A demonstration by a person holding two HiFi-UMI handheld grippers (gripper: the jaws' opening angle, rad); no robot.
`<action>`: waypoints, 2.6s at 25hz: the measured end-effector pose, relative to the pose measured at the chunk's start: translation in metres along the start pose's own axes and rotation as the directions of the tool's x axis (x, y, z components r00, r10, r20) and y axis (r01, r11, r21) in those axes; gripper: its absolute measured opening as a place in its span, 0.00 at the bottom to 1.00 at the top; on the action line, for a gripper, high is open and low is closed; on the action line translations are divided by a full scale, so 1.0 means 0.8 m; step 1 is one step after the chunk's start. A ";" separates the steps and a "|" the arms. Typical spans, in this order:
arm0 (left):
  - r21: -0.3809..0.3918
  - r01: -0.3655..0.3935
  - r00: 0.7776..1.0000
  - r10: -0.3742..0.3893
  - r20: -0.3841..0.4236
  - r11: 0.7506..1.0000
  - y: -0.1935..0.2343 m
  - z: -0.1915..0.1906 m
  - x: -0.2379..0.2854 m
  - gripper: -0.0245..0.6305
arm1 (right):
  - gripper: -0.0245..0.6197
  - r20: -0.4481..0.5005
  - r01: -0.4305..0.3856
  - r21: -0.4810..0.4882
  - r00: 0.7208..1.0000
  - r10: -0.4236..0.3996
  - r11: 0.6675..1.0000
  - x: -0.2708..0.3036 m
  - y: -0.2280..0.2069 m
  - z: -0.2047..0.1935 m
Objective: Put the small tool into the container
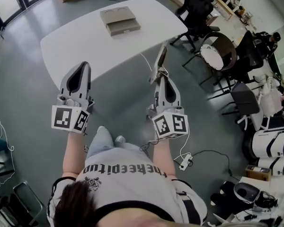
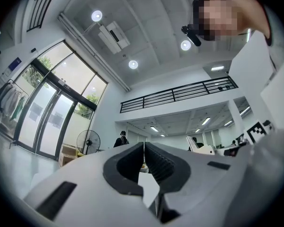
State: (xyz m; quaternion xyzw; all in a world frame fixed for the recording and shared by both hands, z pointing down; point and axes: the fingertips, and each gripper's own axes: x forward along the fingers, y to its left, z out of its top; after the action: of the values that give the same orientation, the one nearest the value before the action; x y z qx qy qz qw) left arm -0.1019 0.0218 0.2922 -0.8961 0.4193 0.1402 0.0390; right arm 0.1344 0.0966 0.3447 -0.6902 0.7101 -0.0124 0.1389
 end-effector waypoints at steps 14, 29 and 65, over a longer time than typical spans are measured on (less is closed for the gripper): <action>-0.035 0.069 0.998 -0.070 -0.006 0.997 0.076 -0.041 0.156 0.06 | 0.04 0.018 0.057 -0.010 0.998 -0.057 0.998 0.150 -0.041 -0.016; -0.031 0.126 0.992 -0.126 -0.005 0.992 0.196 -0.061 0.291 0.06 | 0.04 0.048 0.102 -0.009 0.994 -0.101 0.995 0.320 -0.037 -0.034; -0.064 -0.026 0.999 0.023 -0.046 0.998 0.236 -0.147 0.463 0.06 | 0.04 -0.268 -0.242 -0.279 0.949 0.167 0.929 0.527 -0.117 -0.134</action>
State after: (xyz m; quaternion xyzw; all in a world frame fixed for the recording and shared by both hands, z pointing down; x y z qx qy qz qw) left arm 0.0052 -0.3963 0.3083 -0.8946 0.4263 0.1337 -0.0012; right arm 0.1994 -0.3410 0.3911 -0.6183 0.7833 0.0301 -0.0566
